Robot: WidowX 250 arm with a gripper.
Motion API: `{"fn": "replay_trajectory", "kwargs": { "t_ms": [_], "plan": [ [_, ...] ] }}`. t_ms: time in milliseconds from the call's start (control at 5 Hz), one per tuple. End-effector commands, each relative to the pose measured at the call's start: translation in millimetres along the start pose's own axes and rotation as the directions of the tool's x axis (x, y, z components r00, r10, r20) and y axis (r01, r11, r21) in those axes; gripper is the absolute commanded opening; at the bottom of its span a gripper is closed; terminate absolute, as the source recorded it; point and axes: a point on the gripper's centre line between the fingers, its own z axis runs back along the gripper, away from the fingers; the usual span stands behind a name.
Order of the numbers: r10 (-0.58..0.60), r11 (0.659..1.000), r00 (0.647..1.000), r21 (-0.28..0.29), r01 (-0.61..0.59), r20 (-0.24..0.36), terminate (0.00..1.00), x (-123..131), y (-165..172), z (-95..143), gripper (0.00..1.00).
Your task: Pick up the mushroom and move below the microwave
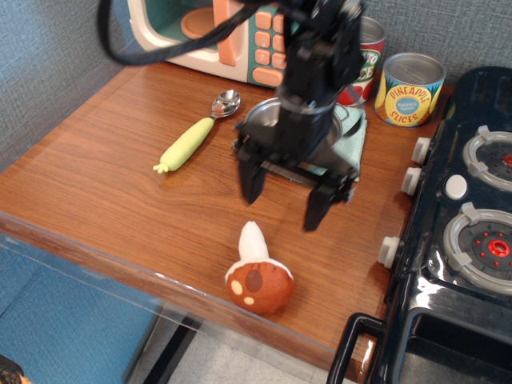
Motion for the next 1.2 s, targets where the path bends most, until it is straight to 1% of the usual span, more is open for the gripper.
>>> {"fn": "replay_trajectory", "kwargs": {
  "t_ms": [0, 200, 400, 600, 800, 1000],
  "plan": [
    [0.012, 1.000, 0.995, 0.023, -0.009, -0.095, 0.00, -16.2, 5.8, -27.7, 1.00],
    [0.021, 1.000, 0.993, 0.019, -0.019, -0.116, 0.00, -16.4, 5.3, -40.9, 1.00],
    [0.024, 1.000, 0.997, 0.014, -0.022, -0.078, 0.00, -9.2, 6.7, -29.8, 0.00],
    [0.072, 0.997, 0.997, -0.012, -0.072, 0.005, 0.00, 7.6, 23.5, 2.0, 0.00],
    [0.151, 0.988, 0.984, -0.040, -0.148, 0.096, 0.00, 32.5, 63.9, 29.1, 0.00],
    [0.169, 0.983, 0.975, -0.093, -0.156, 0.145, 0.00, 70.3, 117.0, 34.7, 0.00]
  ]
}}
